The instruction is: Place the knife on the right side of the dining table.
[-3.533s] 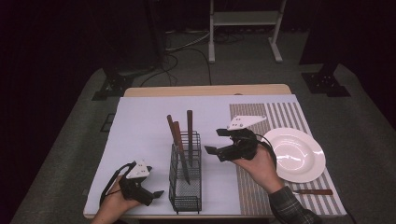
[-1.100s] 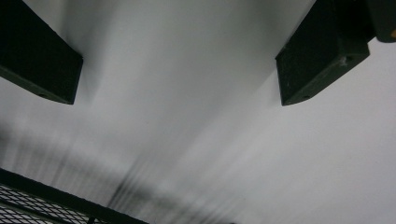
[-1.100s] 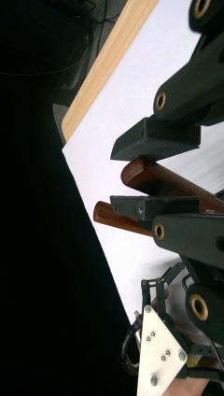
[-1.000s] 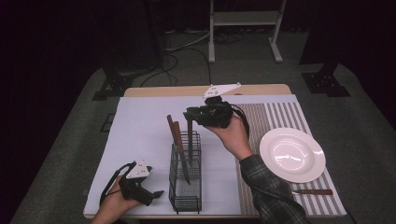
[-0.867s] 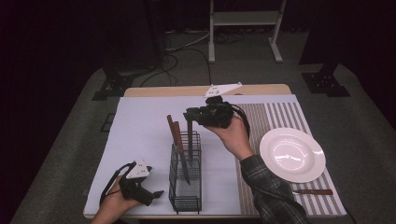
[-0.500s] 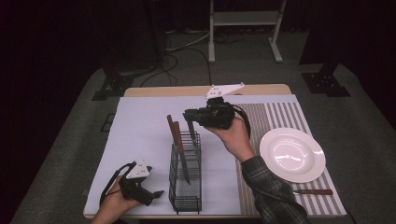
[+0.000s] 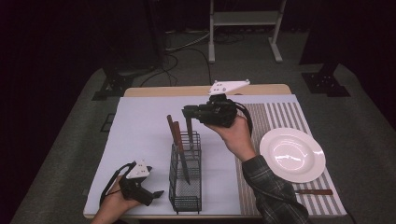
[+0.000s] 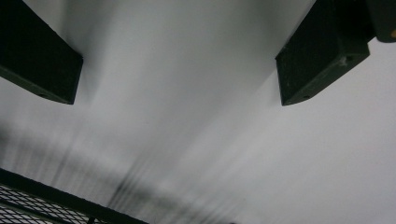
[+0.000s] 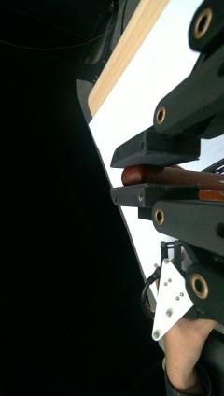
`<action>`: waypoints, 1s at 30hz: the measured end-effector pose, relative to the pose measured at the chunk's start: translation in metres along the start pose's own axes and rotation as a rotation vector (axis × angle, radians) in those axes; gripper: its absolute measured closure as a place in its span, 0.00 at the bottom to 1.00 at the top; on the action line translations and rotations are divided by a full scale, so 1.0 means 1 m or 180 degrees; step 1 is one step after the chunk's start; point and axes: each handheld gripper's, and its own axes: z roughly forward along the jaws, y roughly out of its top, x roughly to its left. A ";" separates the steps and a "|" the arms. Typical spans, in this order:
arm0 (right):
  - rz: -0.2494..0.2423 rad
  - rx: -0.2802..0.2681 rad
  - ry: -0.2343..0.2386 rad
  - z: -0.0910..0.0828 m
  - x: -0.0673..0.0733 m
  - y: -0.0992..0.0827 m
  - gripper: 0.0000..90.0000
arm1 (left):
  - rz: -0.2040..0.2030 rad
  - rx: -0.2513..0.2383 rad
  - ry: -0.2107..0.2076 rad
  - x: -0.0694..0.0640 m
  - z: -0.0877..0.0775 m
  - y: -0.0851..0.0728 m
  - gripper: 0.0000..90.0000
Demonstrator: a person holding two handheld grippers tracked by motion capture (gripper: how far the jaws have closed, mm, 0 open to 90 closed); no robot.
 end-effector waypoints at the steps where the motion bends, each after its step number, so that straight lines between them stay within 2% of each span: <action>1: -0.0002 -0.0017 0.0001 -0.002 0.001 0.001 0.89 | 0.0004 0.0003 0.0002 0.000 0.000 0.000 0.00; 6: -0.0010 -0.0119 -0.0014 -0.011 0.006 0.011 0.89 | 0.0010 0.0005 0.0000 0.000 0.000 0.000 0.00; 21: -0.0189 -0.0322 -0.0111 -0.035 0.022 0.047 0.89 | 0.0019 0.0011 0.0004 0.000 0.000 0.000 0.00; 30: -0.0273 -0.0523 -0.0233 -0.063 0.023 0.062 0.89 | 0.0020 0.0007 0.0005 0.000 0.000 0.000 0.00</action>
